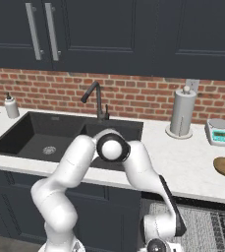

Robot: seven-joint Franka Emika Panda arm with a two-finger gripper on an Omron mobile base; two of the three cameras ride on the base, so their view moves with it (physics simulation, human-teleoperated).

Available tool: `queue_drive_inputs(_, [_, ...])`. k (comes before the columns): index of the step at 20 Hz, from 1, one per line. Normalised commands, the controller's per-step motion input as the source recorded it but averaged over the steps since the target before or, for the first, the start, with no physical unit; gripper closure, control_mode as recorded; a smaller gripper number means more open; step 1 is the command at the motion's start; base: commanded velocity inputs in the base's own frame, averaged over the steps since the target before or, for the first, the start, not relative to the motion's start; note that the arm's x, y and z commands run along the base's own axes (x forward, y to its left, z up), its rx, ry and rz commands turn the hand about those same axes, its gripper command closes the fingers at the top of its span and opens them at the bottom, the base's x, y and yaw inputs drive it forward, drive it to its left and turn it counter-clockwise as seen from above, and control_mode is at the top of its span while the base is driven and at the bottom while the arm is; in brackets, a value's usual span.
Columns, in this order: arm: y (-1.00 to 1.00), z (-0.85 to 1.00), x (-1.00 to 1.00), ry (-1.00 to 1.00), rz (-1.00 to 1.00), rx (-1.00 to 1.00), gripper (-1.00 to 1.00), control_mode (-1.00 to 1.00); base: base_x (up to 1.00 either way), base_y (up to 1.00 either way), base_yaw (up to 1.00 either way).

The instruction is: Pick up the cup and bowl from the counter, place them in the dishwasher, and close the dishwasher door.

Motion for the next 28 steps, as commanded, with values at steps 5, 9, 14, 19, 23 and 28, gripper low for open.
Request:
queue_drive_inputs(5, [0.0,0.49,0.0,0.0,0.0,-0.01,1.0,-1.0,0.0,0.0,0.0])
queue_drive_inputs(9, [-0.23,-0.41,0.14,0.0,0.0,0.0,1.0,-1.0,0.0,0.0,0.0])
queue_drive_inputs(14, [-0.38,-0.6,0.09,-0.01,0.03,0.0,1.0,-1.0,0.0,0.0,0.0])
queue_drive_inputs(19, [-0.39,-0.46,0.0,0.0,0.04,0.02,1.0,-1.0,0.0,0.0,0.0])
queue_drive_inputs(23, [-0.32,-0.47,0.0,0.0,0.04,0.04,1.0,-1.0,0.0,0.0,0.0])
queue_drive_inputs(28, [-0.22,-0.42,-0.27,0.0,0.05,0.03,1.0,-1.0,0.0,0.0,0.0])
